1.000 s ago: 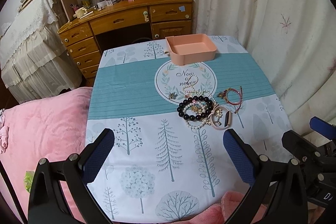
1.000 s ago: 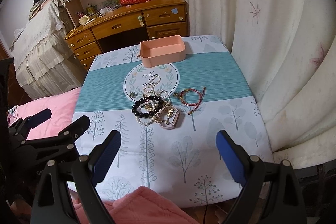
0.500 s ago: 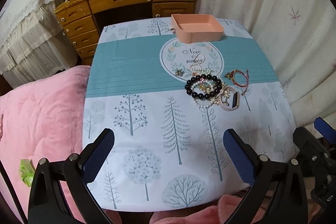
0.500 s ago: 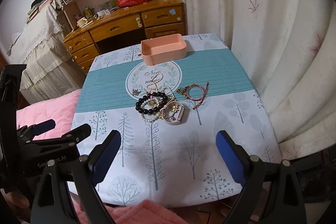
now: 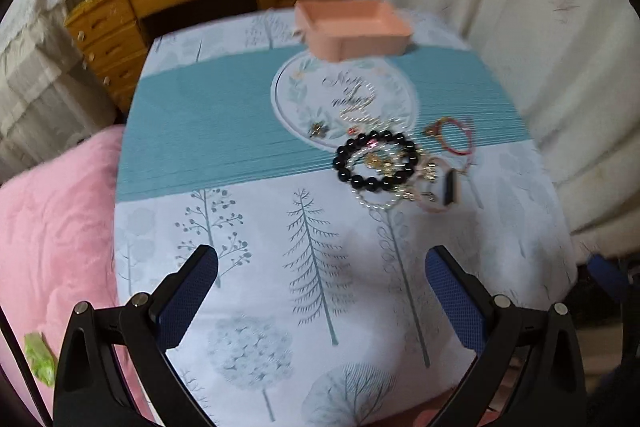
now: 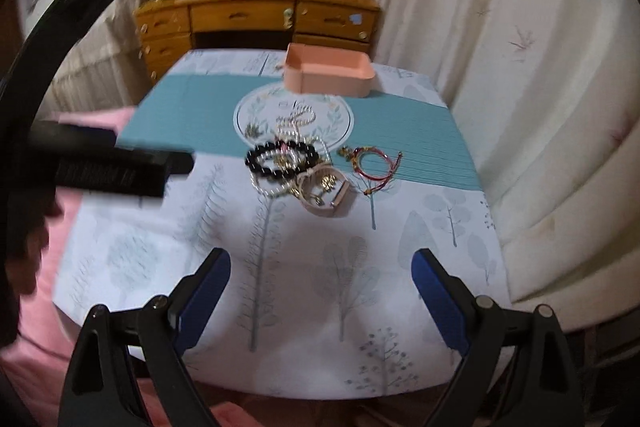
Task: Organize jewelry
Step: 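Grasp the black bead bracelet with the left tool while the right tool grasps the pink-strap watch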
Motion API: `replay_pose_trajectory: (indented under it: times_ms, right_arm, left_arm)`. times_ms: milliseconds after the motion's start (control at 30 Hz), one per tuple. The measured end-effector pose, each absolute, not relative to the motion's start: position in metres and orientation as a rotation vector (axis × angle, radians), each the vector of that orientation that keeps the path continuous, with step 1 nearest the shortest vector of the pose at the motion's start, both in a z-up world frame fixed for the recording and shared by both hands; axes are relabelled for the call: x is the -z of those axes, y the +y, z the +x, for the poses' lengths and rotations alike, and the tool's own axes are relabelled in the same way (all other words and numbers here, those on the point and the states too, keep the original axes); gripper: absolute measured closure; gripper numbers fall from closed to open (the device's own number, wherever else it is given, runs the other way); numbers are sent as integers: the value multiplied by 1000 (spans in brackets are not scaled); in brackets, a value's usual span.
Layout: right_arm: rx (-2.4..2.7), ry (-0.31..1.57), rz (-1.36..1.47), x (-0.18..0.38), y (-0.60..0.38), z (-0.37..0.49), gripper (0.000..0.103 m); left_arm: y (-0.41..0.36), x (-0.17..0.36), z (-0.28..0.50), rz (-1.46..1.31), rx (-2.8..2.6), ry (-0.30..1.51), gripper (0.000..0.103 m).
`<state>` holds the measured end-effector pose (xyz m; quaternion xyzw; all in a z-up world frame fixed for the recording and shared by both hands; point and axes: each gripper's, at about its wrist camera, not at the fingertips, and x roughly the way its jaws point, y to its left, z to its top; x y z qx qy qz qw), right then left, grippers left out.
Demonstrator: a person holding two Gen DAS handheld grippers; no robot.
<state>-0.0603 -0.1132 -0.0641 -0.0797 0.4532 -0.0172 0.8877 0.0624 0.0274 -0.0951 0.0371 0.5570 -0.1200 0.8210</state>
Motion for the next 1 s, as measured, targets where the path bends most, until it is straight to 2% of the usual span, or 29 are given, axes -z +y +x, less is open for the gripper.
replay_pose_trajectory:
  times_ms: [167,267,367,433,667,733,767,800,833,1000]
  right_arm:
    - [-65,944,-332,97,-125,-35,10]
    - [-168,925,-408,114,-136,-15,11]
    - [-260,911,-464,132,-143,4,11]
    - [-277,913,-484,145,-146,18,11]
    - [-342,967,-342,165,-150,50,11]
    - [-341,972,-331,168,-148,55,11]
    - [-348,977,-325,169,-147,57,11]
    - [-357,979,-321,169,-148,58,14]
    - [-365,979,-322,170,-147,59,23]
    - [-349,997,-387,176,-143,65,40]
  left_arm:
    - [12,129,109,-72,168,1339,1]
    - [6,151,132,-195,105,1384,6]
    - [1,172,148,-272,43,1402,17]
    - [-3,185,155,-306,10,1426,35]
    - [-4,204,153,-396,-46,1438,63]
    - [-5,205,153,-408,-34,1447,84]
    - [-5,206,153,-415,-27,1455,84]
    - [-5,206,153,-422,-23,1451,85]
    - [-5,206,154,-424,-18,1445,85]
    - [-9,188,157,-355,57,1434,87]
